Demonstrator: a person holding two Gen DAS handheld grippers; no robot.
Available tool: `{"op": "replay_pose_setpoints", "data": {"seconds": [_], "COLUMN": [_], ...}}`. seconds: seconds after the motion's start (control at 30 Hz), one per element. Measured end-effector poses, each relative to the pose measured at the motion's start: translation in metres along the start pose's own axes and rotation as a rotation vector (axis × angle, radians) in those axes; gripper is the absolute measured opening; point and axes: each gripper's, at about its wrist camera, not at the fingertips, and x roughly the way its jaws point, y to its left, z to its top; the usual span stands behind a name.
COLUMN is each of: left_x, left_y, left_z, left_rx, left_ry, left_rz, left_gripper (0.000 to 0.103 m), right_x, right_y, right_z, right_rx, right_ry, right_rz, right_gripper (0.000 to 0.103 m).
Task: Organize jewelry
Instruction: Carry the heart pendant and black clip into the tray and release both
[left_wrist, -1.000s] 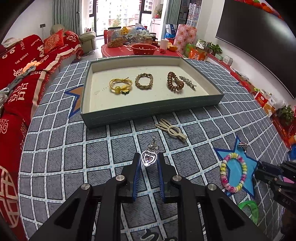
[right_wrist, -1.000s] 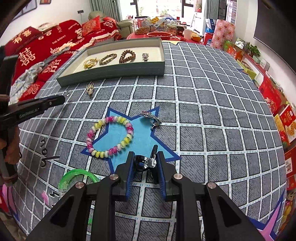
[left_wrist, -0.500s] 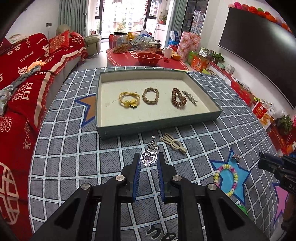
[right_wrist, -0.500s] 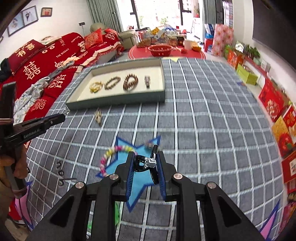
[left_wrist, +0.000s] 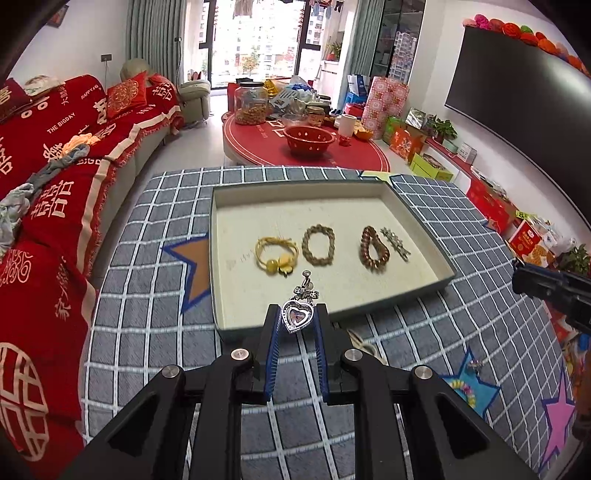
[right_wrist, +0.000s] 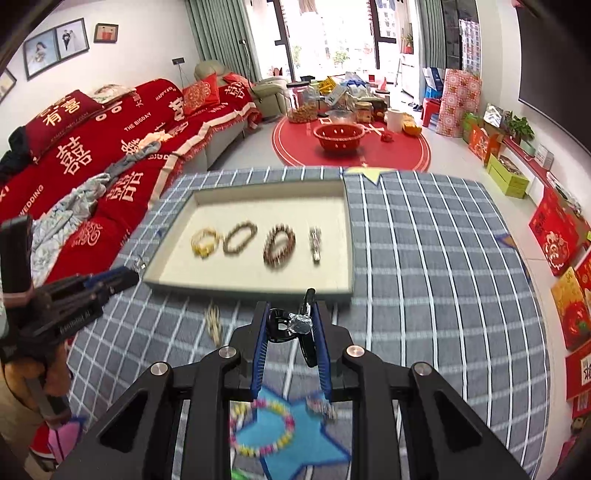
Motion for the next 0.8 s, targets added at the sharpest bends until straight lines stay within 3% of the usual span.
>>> {"op": "replay_pose_setpoints", "data": {"seconds": [0.33,0.8], "left_x": [0.029,0.093], "left_y": [0.008,0.018], "left_z": [0.038,0.046], "left_rx": [-0.012,-0.030], "left_ry": [-0.013,0.053], "left_rz": [0.050,0.113], "left_gripper": [0.031,0.031], "right_x": [0.048,0.126], "right_y": [0.000,-0.006], "right_z": [0.054,0.069], "right_rx": [0.020,0.050], "right_ry": [0.009,0.086], "right_rz": [-0.009,-0.028], "right_gripper": [0.025,0.025]}}
